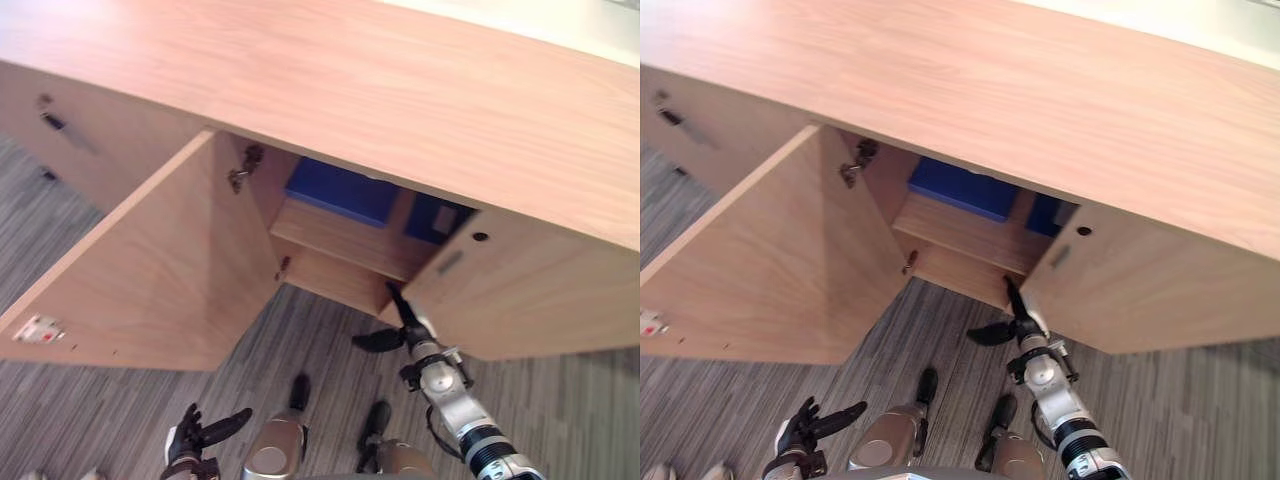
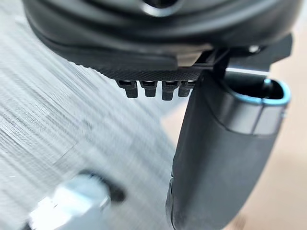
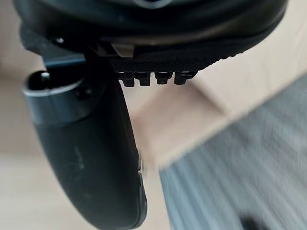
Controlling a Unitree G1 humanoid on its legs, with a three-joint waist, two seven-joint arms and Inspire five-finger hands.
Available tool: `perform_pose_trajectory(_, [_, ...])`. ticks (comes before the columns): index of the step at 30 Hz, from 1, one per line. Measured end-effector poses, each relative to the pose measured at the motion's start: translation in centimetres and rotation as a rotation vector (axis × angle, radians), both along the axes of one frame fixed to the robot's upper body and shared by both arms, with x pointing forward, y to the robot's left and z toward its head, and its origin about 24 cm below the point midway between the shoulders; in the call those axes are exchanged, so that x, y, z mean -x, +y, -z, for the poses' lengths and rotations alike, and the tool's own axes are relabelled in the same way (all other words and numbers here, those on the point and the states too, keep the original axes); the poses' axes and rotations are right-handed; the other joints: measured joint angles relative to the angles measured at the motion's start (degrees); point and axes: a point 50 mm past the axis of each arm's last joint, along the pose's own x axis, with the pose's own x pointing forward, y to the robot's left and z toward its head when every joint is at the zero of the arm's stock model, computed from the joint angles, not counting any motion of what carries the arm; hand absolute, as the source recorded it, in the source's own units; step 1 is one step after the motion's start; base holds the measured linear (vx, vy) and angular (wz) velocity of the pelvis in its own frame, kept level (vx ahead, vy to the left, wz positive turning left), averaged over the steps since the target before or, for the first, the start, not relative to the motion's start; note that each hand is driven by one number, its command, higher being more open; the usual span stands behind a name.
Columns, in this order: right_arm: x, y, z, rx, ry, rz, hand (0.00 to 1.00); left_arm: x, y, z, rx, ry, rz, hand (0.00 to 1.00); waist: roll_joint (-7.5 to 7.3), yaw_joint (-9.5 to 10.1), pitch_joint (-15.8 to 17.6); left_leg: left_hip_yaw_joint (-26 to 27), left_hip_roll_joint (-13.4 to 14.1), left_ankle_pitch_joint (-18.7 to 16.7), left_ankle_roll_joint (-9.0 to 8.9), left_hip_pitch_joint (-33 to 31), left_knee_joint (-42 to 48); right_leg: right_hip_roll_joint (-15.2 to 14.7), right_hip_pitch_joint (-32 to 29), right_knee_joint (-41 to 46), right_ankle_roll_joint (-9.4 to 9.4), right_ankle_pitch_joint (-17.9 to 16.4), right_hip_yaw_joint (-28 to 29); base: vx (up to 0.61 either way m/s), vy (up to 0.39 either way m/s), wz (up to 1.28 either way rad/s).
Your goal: Walk over to the cabinet, pick up the folder, carry it to the office cabinet, place the folder inside the office cabinet, then close the office cabinet door
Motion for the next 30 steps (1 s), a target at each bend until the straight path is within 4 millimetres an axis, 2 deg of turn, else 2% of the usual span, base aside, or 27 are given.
perform_pose_trajectory(4, [0.4, 1.4, 0.6, -0.031, 0.033, -0.037, 1.00, -1.4, 3.6, -3.2, -0.128, -0.133, -0.057, 1.00, 0.16, 2.17, 0.0, -4.3, -0.3, 2.1, 0.26, 1.1, -2.9, 0.0, 1.9, 0.0, -0.16, -0.5, -4.5, 0.07, -0.046, 0.64])
perform_pose_trajectory(6, [0.3, 1.3, 0.6, -0.033, 0.036, -0.032, 1.00, -2.4, 4.8, -4.8, -0.180, -0.194, -0.049, 1.00, 0.16, 2.33, 0.0, -5.4, -0.5, 2.7, 0.27, 1.5, -3.8, -0.1, 2.5, 0.0, -0.17, -0.7, -5.4, 0.04, -0.001, 0.36])
perform_pose_trajectory(8, [0.5, 0.9, 0.8, -0.039, 0.049, -0.016, 1.00, -4.4, 6.7, -7.7, -0.286, -0.291, -0.019, 1.00, 0.16, 2.34, 0.0, -6.8, -0.9, 3.0, 0.31, 2.0, -4.2, -0.3, 3.5, 0.0, -0.20, -1.0, -6.2, 0.03, 0.026, 0.33])
perform_pose_trajectory(9, [0.5, 0.8, 0.9, -0.042, 0.052, -0.013, 1.00, -4.9, 7.1, -8.5, -0.310, -0.315, -0.009, 1.00, 0.15, 2.33, 0.0, -6.9, -1.0, 3.0, 0.33, 2.2, -4.3, -0.4, 3.7, 0.0, -0.18, -1.1, -6.2, -0.05, 0.060, 0.09])
perform_pose_trajectory(10, [1.2, 0.2, 1.6, -0.052, 0.091, 0.009, 1.00, -8.0, 9.0, -13.6, -0.468, -0.485, 0.066, 1.00, 0.11, 2.11, -0.1, -6.7, -1.0, 3.4, 0.37, 2.8, -5.2, -0.3, 3.8, 0.0, -0.17, -1.1, -5.8, -0.07, 0.059, -0.04])
perform_pose_trajectory(12, [2.2, -0.1, 2.2, -0.054, 0.125, 0.010, 1.00, -9.1, 9.3, -15.3, -0.516, -0.537, 0.099, 1.00, 0.10, 1.93, -0.1, -6.3, -1.0, 3.3, 0.26, 3.0, -5.2, -0.3, 3.8, 0.0, -0.27, -1.2, -5.4, -0.07, 0.034, -0.10])
perform_pose_trajectory(15, [3.4, -0.6, 3.0, -0.047, 0.169, 0.021, 1.00, -9.6, 9.0, -15.5, -0.514, -0.551, 0.117, 1.00, -0.01, 1.33, -0.1, -6.0, -0.7, 3.1, 0.06, 3.0, -5.3, -0.2, 3.7, 0.0, -0.39, -1.2, -4.8, -0.03, 0.012, -0.07])
perform_pose_trajectory(18, [5.3, -1.4, 4.3, -0.059, 0.240, 0.079, 1.00, -10.5, 7.5, -15.0, -0.487, -0.551, 0.189, 1.00, -0.59, 0.60, -0.5, -5.2, -0.2, 3.0, -0.09, 3.0, -5.6, 0.1, 3.3, 0.0, -0.39, -1.2, -3.9, -0.02, -0.003, -0.12])
perform_pose_trajectory(20, [6.3, -2.3, 4.9, -0.061, 0.276, 0.130, 1.00, -10.1, 7.1, -14.4, -0.448, -0.566, 0.126, 1.00, -1.07, 0.50, -0.7, -4.1, 0.2, 2.9, -0.25, 3.4, -5.6, 0.4, 3.1, 0.0, -0.38, -1.2, -2.8, -0.01, -0.009, -0.28])
perform_pose_trajectory(23, [7.9, -3.8, 5.7, -0.058, 0.322, 0.217, 1.00, -8.7, 6.5, -13.7, -0.420, -0.573, 0.070, 1.00, -1.82, 0.44, -1.3, -2.5, 0.7, 2.5, -0.45, 3.8, -5.6, 0.6, 2.6, 0.1, -0.40, -1.0, -1.0, 0.00, -0.005, -0.28])
perform_pose_trajectory(25, [9.0, -5.1, 6.0, -0.054, 0.346, 0.297, 1.00, -6.9, 5.2, -12.7, -0.371, -0.581, 0.030, 1.00, -1.92, 0.43, -1.7, -0.9, 0.9, 2.5, -0.43, 3.9, -5.6, 0.6, 2.0, 0.1, -0.49, -0.7, 0.5, 0.00, 0.013, -0.33])
perform_pose_trajectory(30, [10.5, -6.2, 6.5, -0.079, 0.379, 0.408, 1.00, -4.4, 2.3, -10.0, -0.266, -0.524, 0.013, 1.00, -2.04, 0.29, -2.6, 1.5, 1.2, 2.5, -0.42, 4.2, -5.6, 0.7, 1.2, 0.1, -0.34, -0.1, 2.8, -0.04, 0.022, -0.25])
